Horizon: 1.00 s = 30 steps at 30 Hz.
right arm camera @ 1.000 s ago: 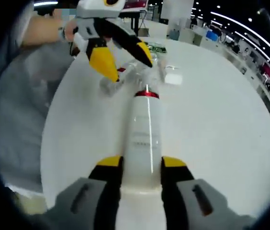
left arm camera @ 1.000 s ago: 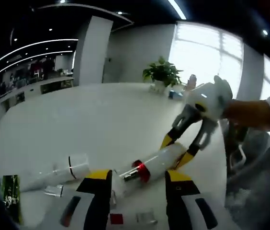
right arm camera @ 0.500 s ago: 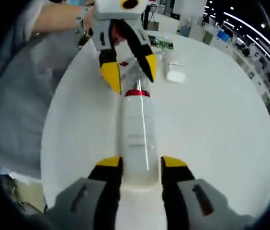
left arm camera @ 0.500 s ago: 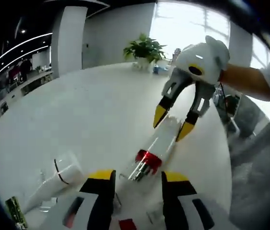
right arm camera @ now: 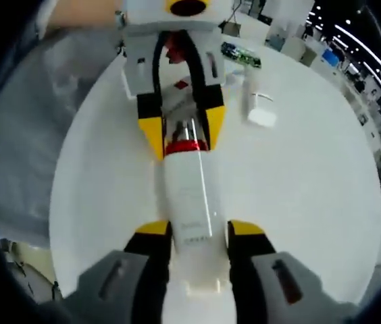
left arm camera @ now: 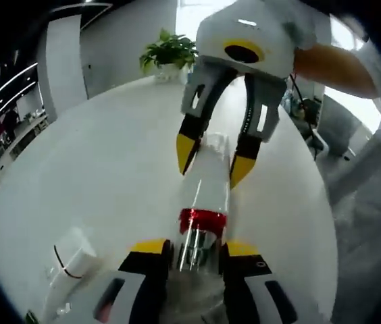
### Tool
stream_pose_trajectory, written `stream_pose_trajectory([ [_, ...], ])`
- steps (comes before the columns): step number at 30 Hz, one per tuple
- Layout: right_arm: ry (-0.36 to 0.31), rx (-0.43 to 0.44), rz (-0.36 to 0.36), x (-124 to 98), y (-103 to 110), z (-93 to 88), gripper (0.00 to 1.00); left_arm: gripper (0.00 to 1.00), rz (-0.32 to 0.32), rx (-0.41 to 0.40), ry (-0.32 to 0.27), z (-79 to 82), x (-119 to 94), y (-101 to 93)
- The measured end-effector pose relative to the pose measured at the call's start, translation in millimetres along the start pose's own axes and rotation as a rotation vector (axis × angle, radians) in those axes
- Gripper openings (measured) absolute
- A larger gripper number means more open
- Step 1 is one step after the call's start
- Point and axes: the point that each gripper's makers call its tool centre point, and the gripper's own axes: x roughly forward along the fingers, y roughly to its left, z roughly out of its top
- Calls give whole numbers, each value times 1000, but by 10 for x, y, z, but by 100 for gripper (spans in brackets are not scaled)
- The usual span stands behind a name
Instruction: Arrange the skincare products in the storage area until every visible bottle or jar stands upright without overlapping.
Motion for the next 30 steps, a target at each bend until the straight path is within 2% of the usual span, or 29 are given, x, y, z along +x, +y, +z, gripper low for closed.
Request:
stream_pose_trajectory([
  [7, 43, -28, 41, 14, 14, 11, 33, 31, -2, 3, 5, -25, 41, 35],
  [9, 78, -35, 63, 25, 16, 22, 33, 31, 0, 6, 7, -25, 41, 34],
  [11, 70, -47, 79, 54, 33, 102, 33, 31, 0, 3, 9, -25, 44, 34],
  [13, 56, -21, 103, 87, 56, 187, 33, 31, 3, 3, 10, -14, 53, 13],
  [14, 84, -35, 121, 89, 66, 172, 33, 30, 3, 4, 14, -8, 62, 6],
  [19, 112, -43, 159, 96, 54, 169, 33, 30, 13, -6, 3, 13, 92, 10],
  [24, 158, -100, 170, 95, 74, 167, 30, 30, 13, -10, 7, 20, 110, 23],
  [30, 155, -112, 144, 78, 81, 137, 28, 31, 20, -6, -7, 27, 122, 26],
])
